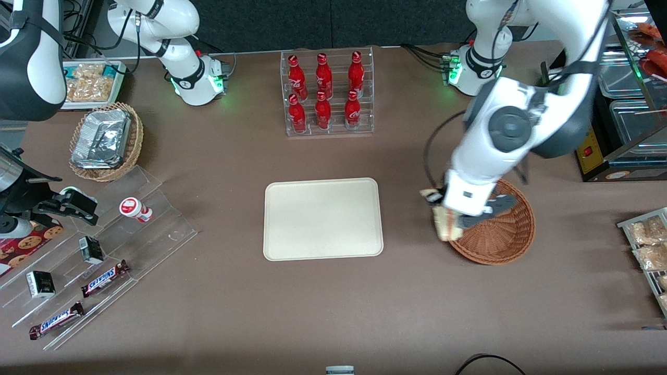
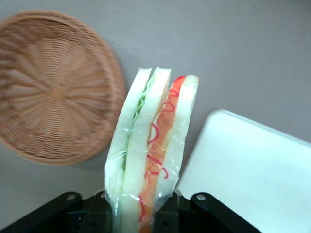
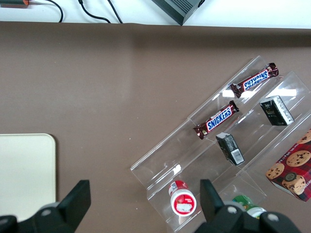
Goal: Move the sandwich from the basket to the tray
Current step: 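Lift the sandwich and carry it with the left gripper over the tray, then lower the sandwich onto the cream tray and open the left gripper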
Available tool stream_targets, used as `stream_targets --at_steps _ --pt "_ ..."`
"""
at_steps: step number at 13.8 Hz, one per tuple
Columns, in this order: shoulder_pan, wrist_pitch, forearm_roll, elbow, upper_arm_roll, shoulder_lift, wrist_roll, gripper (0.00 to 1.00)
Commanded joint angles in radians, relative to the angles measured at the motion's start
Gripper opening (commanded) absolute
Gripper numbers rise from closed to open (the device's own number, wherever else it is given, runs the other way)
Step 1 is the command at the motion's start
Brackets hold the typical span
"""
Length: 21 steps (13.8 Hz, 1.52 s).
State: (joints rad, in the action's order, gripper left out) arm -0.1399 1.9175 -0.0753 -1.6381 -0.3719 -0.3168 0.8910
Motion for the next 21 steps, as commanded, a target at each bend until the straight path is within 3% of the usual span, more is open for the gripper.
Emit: stream_targets --at_steps 1,6,11,13,15,21 --pt "-0.102 -0.020 -0.009 0.148 0.004 -0.135 -0.018 0.05" --pt "-0.271 0.035 -0.026 0.337 0.011 -0.346 0.054 0.04" --pt "-0.368 0.118 -0.170 0.423 0.016 -0.487 0.130 0.04" --pt "-0.389 0.110 -0.175 0.494 0.018 -0.557 0.166 0.04" --pt "-0.423 0.120 -0.227 0.500 0.033 -0.594 0.181 0.04" --pt "-0.507 0.158 -0.231 0.523 0.097 -0.671 0.273 0.05"
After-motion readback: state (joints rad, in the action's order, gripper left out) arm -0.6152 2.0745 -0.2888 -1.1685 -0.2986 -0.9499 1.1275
